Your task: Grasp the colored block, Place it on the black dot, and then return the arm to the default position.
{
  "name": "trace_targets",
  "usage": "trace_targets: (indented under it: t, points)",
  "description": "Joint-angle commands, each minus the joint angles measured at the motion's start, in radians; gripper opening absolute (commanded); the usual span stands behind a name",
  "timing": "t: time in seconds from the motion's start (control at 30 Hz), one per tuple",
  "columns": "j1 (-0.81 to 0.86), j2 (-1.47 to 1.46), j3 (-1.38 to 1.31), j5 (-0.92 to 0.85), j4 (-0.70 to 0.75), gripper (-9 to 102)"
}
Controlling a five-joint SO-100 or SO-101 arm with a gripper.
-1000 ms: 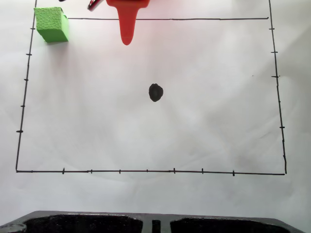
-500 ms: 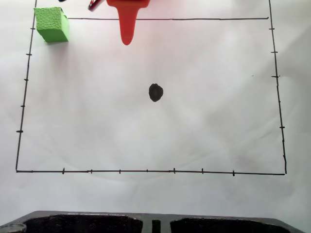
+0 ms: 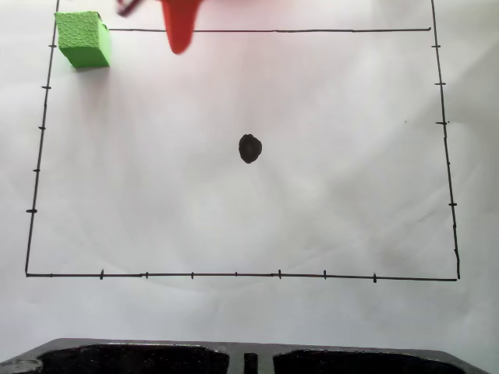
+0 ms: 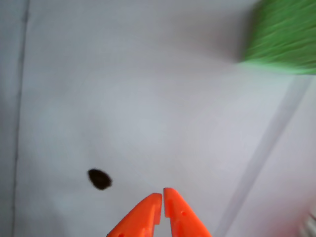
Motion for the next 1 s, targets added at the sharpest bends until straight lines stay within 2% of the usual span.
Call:
trace_targets:
  t: [0.0,0.17,0.3,0.4,0.6,0.73,0.97]
  points:
    - [0.092,-0.114,-0.163,-0.072,0.072,0]
    - [0.278,-0.219,-0.27,-0.305,0.164,0]
    - [0.411,-0.285,-0.325,-0.555,0.175,0]
    - [0.491,-0.344,-0.365,-0.673,0.158,0]
    - [0.586,-0.485,-0.42,-0.724,0.103,2]
    - [0.632,-0.518,-0.422,-0.693,0.066,5]
    - [0.663,-0.566,-0.42,-0.689,0.083,20]
